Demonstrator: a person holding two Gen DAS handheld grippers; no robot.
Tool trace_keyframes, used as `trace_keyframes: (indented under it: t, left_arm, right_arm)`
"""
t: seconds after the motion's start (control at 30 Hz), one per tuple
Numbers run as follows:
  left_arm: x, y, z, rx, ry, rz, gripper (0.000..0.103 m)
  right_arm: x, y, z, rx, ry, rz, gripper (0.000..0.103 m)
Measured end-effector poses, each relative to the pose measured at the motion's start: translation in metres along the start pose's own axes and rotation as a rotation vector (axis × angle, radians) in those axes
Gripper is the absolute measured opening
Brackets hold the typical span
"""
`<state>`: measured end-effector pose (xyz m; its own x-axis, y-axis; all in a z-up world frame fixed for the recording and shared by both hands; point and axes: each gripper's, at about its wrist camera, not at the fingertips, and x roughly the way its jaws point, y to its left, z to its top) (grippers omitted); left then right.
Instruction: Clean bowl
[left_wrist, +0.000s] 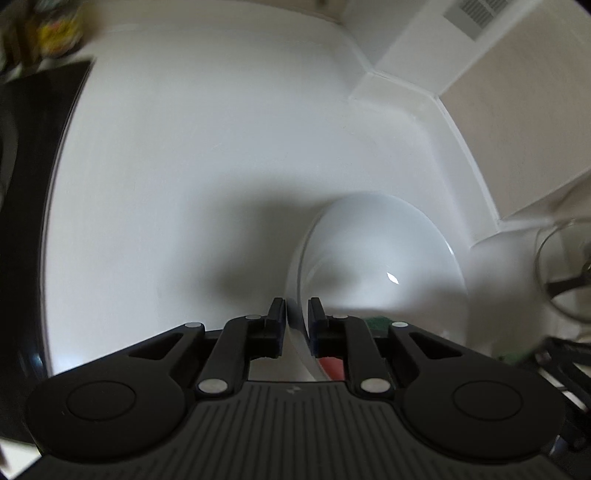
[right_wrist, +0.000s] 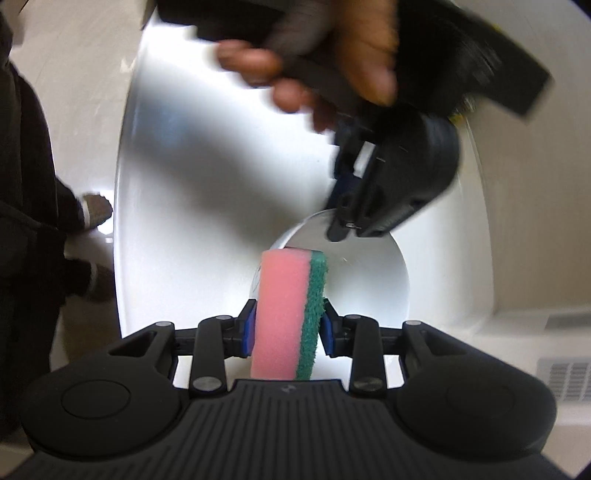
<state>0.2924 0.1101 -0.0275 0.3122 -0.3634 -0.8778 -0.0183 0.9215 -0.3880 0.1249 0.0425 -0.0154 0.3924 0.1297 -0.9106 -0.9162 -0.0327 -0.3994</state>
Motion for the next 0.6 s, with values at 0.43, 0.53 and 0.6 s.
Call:
trace_keyframes:
  t: [0.43,0.53,0.6]
  left_arm:
    - [0.012,-0.013,0.04,0.378,0.105,0.024,0.015]
    - [0.018,-0.015,0.043,0.401,0.109,0.022,0.016]
    - [0.015,-0.009,0.038,0.359,0.095,0.007,0.017]
  right_arm:
    - [0.01,0.014,0.032,-0.064,0.093,-0.02,0.03]
    - [0.014,0.015,0.033,-0.049,0.122,-0.026,0.03]
    - [0.015,0.014,0.036,-0.009,0.127,-0.02,0.03]
